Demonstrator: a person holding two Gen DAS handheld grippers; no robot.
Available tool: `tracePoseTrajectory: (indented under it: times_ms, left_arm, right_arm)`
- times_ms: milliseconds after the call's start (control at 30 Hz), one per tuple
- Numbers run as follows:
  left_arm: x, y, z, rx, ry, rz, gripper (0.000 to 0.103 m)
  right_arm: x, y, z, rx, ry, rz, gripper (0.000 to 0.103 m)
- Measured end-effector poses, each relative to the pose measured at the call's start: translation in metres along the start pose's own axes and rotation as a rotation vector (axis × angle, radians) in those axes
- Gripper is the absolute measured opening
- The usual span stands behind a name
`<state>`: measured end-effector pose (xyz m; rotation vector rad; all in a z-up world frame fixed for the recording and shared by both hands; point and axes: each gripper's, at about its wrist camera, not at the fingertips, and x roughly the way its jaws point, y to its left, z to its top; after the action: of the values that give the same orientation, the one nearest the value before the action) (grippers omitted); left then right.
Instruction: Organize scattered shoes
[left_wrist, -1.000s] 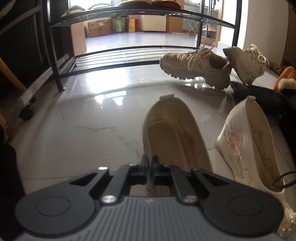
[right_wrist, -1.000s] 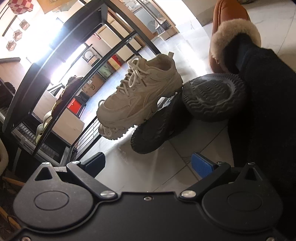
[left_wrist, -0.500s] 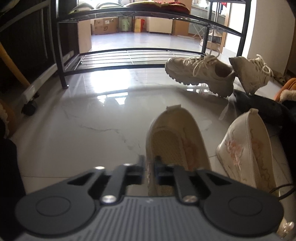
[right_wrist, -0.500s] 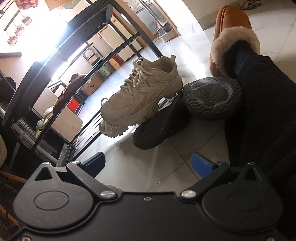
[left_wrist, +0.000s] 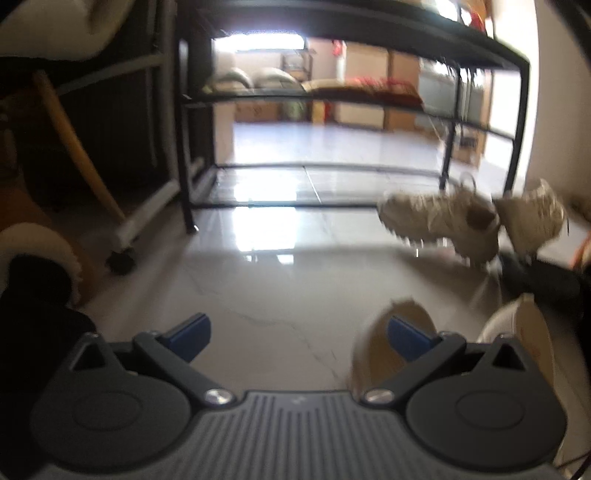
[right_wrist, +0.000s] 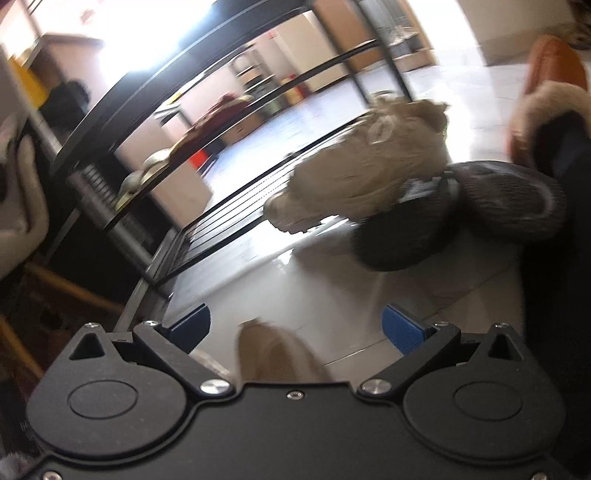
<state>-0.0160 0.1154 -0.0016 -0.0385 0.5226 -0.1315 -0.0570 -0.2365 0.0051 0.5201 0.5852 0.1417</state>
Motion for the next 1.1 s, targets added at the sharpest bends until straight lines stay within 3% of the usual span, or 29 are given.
tracePoseTrajectory:
  times_ms: [133, 300, 433, 533, 700, 800, 867, 933, 1033, 1100]
  left_arm:
    - [-0.018, 0.027, 0.000, -0.027, -0.077, -0.041, 0.102]
    - [-0.026, 0.050, 0.004, -0.106, -0.075, 0.077, 0.102]
    - [-0.020, 0.055, 0.001, -0.123, -0.034, 0.160, 0.102]
    - [-0.018, 0.061, -0.001, -0.153, -0.034, 0.157, 0.102]
    - [-0.014, 0.071, -0.004, -0.198, -0.032, 0.148, 0.102]
    - [-0.015, 0.074, -0.007, -0.225, -0.029, 0.149, 0.102]
    - [-0.015, 0.075, -0.009, -0.234, -0.029, 0.147, 0.102]
    - [-0.016, 0.075, -0.010, -0.236, -0.033, 0.144, 0.102]
    - [-0.017, 0.072, -0.012, -0.222, -0.043, 0.131, 0.102]
    - [-0.018, 0.069, -0.012, -0.206, -0.048, 0.121, 0.102]
  right_arm:
    - [0.015, 0.043, -0.007, -0.110, 0.068, 0.083, 0.101]
    - [0.045, 0.104, -0.029, -0.269, 0.164, 0.168, 0.101]
    - [0.076, 0.144, -0.057, -0.398, 0.239, 0.108, 0.093]
    - [0.089, 0.156, -0.070, -0.427, 0.296, 0.072, 0.093]
    - [0.088, 0.157, -0.079, -0.444, 0.287, -0.043, 0.092]
    - [0.090, 0.149, -0.077, -0.411, 0.294, -0.078, 0.071]
    - [0.096, 0.138, -0.075, -0.363, 0.328, -0.102, 0.051]
    - [0.099, 0.130, -0.077, -0.336, 0.362, -0.108, 0.043]
    - [0.102, 0.126, -0.081, -0.339, 0.377, -0.118, 0.043]
    - [0.102, 0.127, -0.084, -0.344, 0.380, -0.120, 0.037]
